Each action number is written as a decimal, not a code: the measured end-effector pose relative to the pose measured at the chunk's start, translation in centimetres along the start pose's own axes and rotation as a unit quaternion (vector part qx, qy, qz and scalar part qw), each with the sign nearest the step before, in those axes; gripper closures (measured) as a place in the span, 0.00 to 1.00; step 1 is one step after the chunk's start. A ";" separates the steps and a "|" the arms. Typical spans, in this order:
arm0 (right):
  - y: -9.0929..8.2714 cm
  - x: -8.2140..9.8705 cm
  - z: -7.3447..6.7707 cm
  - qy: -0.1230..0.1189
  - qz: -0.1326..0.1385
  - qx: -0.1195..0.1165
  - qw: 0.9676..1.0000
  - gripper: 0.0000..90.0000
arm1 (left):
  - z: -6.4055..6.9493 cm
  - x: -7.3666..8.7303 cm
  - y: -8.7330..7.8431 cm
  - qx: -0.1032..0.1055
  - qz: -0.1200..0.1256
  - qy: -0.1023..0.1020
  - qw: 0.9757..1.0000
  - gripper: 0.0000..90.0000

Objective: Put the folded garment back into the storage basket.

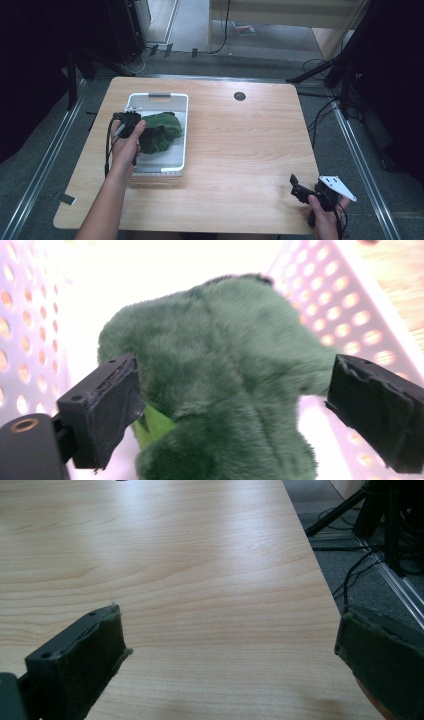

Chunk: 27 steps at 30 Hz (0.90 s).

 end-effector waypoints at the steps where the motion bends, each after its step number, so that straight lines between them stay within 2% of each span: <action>1: 0.0 0.0 0.0 0.000 0.000 0.000 1.000 0.00 | 0.0 0.0 -0.2 0.003 0.004 0.000 1.000 0.07; 5: 0.0 0.0 0.0 0.000 0.000 0.000 1.000 0.00 | 0.2 -0.5 -1.3 0.012 0.040 0.000 0.999 0.07; 6: 0.0 0.0 0.0 0.000 0.000 0.000 1.000 0.00 | 0.2 -0.5 -1.3 0.012 0.040 0.000 0.999 0.07; 7: 0.0 0.0 0.0 0.000 0.000 0.000 1.000 0.00 | 0.3 -0.7 -2.0 0.027 0.057 0.001 0.998 0.04; 8: 0.0 0.0 0.0 -0.001 0.001 0.000 1.000 0.00 | 0.4 -0.8 -2.4 0.034 0.065 0.001 0.997 0.03; 13: 0.0 0.0 0.0 -0.001 0.000 0.000 1.000 0.00 | 0.4 -0.9 -4.1 0.040 0.102 0.002 0.994 0.03; 17: 0.0 0.0 0.0 -0.001 0.001 0.000 1.000 0.00 | 0.3 -0.7 -5.3 0.052 0.122 0.007 0.991 0.00; 21: 0.0 0.0 0.0 -0.001 0.000 0.002 1.000 0.00 | 0.1 -0.4 -6.6 0.044 0.136 0.013 0.990 0.00; 27: 0.0 0.0 0.0 -0.002 0.001 0.002 1.000 0.00 | -0.1 0.3 -8.2 0.048 0.151 0.022 0.987 0.00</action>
Point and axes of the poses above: each handheld gripper's, and its own axes: y roughly forward along the jaws, x roughly out of its underside, z roughly to its right, the point moved 5 cm from there along y, roughly forward along the jaws
